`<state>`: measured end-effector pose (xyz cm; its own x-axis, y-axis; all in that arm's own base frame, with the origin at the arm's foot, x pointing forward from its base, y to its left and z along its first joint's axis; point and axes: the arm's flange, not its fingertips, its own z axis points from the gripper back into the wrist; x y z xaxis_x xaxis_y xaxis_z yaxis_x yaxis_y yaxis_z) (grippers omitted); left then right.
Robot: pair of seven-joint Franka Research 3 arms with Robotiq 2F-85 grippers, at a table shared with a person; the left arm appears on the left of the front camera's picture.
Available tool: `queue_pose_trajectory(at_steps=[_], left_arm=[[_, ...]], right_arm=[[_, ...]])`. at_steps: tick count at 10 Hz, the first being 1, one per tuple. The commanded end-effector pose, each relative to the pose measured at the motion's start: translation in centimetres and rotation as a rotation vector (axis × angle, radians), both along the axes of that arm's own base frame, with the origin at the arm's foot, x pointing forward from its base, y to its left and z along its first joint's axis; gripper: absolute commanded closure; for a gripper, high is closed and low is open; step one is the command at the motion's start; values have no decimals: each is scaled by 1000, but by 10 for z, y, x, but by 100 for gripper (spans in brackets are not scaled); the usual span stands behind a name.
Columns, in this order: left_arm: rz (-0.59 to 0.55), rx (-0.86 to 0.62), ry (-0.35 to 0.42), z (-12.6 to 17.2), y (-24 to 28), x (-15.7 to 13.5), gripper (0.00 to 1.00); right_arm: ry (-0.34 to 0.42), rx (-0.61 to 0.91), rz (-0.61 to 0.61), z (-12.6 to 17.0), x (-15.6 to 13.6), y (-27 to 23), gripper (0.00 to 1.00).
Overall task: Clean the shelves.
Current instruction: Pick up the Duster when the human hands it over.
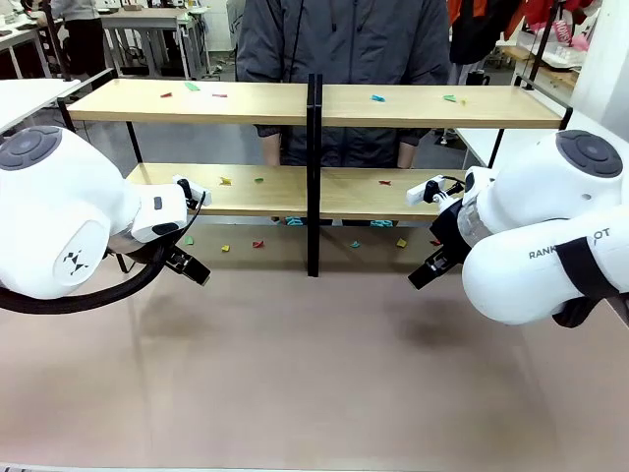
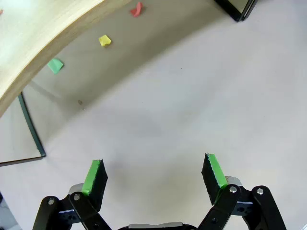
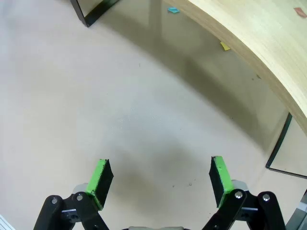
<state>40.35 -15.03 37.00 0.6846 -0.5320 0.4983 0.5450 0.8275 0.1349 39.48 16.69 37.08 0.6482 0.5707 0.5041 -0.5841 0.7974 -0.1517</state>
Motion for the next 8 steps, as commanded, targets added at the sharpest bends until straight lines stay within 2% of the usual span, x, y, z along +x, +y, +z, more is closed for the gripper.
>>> queue_pose_trajectory(at_steps=[1,8], left_arm=[[-1,0,-1,0,0,0,0],[0,0,0,0,0,0,0]], right_arm=[[0,1,0,0,0,0,0],[0,0,0,0,0,0,0]])
